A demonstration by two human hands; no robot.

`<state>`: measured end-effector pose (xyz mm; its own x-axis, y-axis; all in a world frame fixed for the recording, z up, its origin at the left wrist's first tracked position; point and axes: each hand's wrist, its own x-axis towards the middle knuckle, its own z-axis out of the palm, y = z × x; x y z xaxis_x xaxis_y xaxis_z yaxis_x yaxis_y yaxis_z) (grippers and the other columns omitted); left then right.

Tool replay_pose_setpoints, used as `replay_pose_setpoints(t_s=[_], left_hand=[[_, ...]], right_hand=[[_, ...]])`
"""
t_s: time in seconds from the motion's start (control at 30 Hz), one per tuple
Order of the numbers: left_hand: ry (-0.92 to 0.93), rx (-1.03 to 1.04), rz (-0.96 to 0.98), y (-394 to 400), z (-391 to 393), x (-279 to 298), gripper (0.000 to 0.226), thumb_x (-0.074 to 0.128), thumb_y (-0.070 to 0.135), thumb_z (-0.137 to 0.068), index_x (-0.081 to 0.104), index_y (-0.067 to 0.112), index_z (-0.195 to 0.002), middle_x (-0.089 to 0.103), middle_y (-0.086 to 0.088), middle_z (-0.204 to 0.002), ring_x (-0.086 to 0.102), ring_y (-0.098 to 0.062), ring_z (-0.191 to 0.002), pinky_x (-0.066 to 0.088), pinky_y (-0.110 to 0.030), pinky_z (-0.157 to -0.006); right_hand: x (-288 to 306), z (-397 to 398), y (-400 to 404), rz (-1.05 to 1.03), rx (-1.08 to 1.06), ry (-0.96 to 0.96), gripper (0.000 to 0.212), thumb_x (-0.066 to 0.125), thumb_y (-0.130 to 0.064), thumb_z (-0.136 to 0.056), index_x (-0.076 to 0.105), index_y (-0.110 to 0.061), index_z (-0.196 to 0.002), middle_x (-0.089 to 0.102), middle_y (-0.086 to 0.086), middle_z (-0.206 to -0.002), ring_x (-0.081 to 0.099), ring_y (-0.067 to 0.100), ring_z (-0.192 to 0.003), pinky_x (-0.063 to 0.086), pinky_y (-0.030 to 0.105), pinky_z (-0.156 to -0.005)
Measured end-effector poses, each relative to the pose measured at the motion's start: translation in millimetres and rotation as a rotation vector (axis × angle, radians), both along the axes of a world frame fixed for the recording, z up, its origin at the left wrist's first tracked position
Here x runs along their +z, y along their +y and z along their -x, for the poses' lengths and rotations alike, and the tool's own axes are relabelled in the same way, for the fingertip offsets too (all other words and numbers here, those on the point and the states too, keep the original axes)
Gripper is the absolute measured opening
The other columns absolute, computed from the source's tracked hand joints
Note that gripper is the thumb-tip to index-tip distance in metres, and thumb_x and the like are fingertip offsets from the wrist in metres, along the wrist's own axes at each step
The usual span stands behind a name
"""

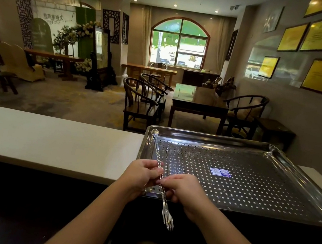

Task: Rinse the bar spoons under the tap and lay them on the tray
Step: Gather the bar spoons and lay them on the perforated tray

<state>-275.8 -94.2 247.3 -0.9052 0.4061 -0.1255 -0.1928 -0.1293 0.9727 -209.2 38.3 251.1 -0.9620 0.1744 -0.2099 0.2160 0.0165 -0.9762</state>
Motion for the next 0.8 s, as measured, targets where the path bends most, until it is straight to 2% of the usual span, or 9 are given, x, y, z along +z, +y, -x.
replay_pose_setpoints(t_s=[0.1, 0.17, 0.23, 0.37, 0.47, 0.53, 0.63, 0.8], left_hand=[[-0.023, 0.012, -0.036, -2.0, 0.9, -0.2, 0.012, 0.063, -0.003, -0.085, 0.068, 0.002, -0.094, 0.061, -0.005, -0.066, 0.060, -0.013, -0.054, 0.053, -0.021, -0.055], [-0.034, 0.035, -0.030, -3.0, 2.3, -0.2, 0.014, 0.061, -0.004, -0.086, 0.067, 0.002, -0.097, 0.063, -0.006, -0.070, 0.061, -0.012, -0.056, 0.053, -0.021, -0.055], [-0.033, 0.035, -0.011, -2.5, 2.2, 0.4, 0.014, 0.060, -0.004, -0.087, 0.066, 0.002, -0.098, 0.063, -0.006, -0.073, 0.060, -0.014, -0.059, 0.054, -0.021, -0.056], [-0.035, 0.033, 0.012, 0.7, 1.7, 1.5, 0.013, 0.059, -0.004, -0.088, 0.064, 0.001, -0.099, 0.060, -0.009, -0.078, 0.057, -0.017, -0.065, 0.054, -0.022, -0.056], [-0.026, 0.031, 0.040, 2.3, 2.5, 1.9, 0.013, 0.058, -0.004, -0.088, 0.065, 0.002, -0.097, 0.060, -0.009, -0.077, 0.056, -0.018, -0.066, 0.054, -0.023, -0.059], [-0.024, 0.029, 0.052, 3.2, 3.3, 1.5, 0.013, 0.058, -0.004, -0.088, 0.065, 0.002, -0.098, 0.060, -0.009, -0.077, 0.056, -0.018, -0.066, 0.054, -0.024, -0.059], [-0.019, 0.028, 0.068, 4.4, 2.7, 1.3, 0.011, 0.059, -0.004, -0.087, 0.065, 0.002, -0.095, 0.058, -0.009, -0.076, 0.056, -0.017, -0.064, 0.054, -0.024, -0.058], [-0.010, 0.025, 0.087, 4.6, 1.2, 2.5, 0.011, 0.061, -0.003, -0.087, 0.064, 0.002, -0.095, 0.055, -0.010, -0.077, 0.056, -0.018, -0.066, 0.055, -0.023, -0.058]], right_hand=[[-3.0, 2.1, -3.8, 0.098, -0.081, 0.000, 0.009, 0.068, -0.001, -0.078, 0.069, 0.002, -0.069, 0.053, 0.007, -0.054, 0.042, 0.012, -0.045, 0.029, 0.017, -0.037], [-0.1, 2.2, -1.2, 0.086, -0.168, 0.038, 0.013, 0.066, 0.000, -0.077, 0.066, 0.001, -0.065, 0.053, 0.008, -0.052, 0.042, 0.012, -0.042, 0.030, 0.018, -0.037], [7.5, 1.1, 10.0, 0.003, -0.244, 0.088, 0.015, 0.066, 0.000, -0.078, 0.066, 0.004, -0.064, 0.056, 0.008, -0.053, 0.044, 0.010, -0.041, 0.032, 0.019, -0.038], [25.1, 2.7, 50.3, -0.168, -0.400, 0.127, 0.018, 0.065, -0.003, -0.079, 0.067, 0.015, -0.077, 0.060, 0.010, -0.059, 0.049, 0.014, -0.049, 0.038, 0.025, -0.045], [30.7, 13.6, 81.8, -0.267, -0.503, 0.067, 0.017, 0.068, -0.006, -0.079, 0.071, 0.010, -0.079, 0.064, 0.012, -0.065, 0.053, 0.019, -0.057, 0.042, 0.033, -0.055], [30.1, 22.6, 99.7, -0.350, -0.519, -0.006, 0.017, 0.068, -0.008, -0.079, 0.071, 0.008, -0.075, 0.066, 0.013, -0.067, 0.055, 0.023, -0.059, 0.043, 0.035, -0.059], [23.7, 31.7, 114.1, -0.571, -0.466, -0.141, 0.016, 0.064, -0.011, -0.078, 0.067, -0.001, -0.065, 0.064, 0.011, -0.064, 0.056, 0.025, -0.060, 0.041, 0.030, -0.055], [9.8, 41.8, 114.0, -0.709, -0.369, -0.252, 0.011, 0.058, -0.009, -0.079, 0.061, -0.003, -0.070, 0.061, 0.010, -0.072, 0.057, 0.027, -0.069, 0.040, 0.028, -0.054]])
